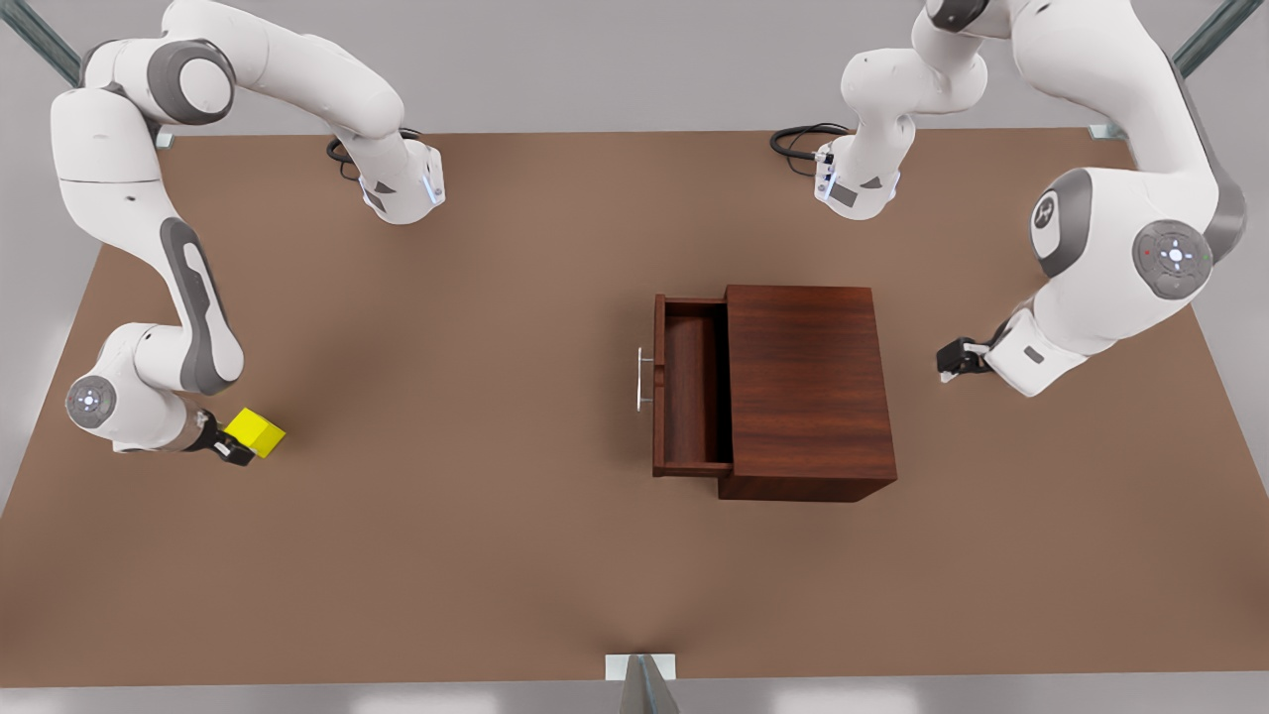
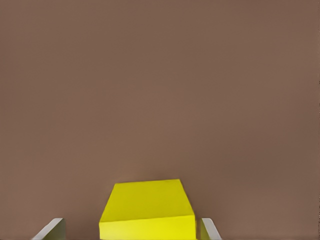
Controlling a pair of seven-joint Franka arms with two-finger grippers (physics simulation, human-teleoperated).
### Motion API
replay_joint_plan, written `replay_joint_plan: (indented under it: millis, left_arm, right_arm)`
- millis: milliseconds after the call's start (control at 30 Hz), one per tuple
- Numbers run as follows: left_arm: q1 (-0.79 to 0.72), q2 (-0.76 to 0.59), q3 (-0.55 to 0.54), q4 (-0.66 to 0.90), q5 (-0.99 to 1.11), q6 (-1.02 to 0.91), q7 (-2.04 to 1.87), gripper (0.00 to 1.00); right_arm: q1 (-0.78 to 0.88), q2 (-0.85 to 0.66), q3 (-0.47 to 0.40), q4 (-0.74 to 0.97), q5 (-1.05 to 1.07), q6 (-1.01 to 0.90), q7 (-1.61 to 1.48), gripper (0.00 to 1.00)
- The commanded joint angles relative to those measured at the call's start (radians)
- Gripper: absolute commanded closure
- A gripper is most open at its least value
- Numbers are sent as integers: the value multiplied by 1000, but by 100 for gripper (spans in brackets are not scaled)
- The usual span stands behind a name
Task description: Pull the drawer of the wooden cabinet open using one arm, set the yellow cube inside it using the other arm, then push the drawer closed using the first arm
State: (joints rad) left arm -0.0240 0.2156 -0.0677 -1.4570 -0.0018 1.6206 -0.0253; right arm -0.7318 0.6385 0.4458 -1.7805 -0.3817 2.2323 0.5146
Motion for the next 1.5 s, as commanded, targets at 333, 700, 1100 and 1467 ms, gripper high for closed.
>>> replay_joint_plan:
  millis: [333,700,1100,1467]
  left_arm:
    - [-2,-13,-4,-5,-3,-45,44,0]
    - [-2,-19,-6,-13,-3,-53,42,0]
    - [-2,-19,-6,-13,-4,-51,44,0]
    - [-2,-19,-6,-13,-3,-51,44,0]
  right_arm:
    - [-98,46,85,-22,-72,0,-21,0]
    - [-112,67,90,-40,-97,23,-13,0]
    - [-113,67,99,-39,-97,24,16,33]
    - [-150,-39,329,-2,-16,-172,183,35]
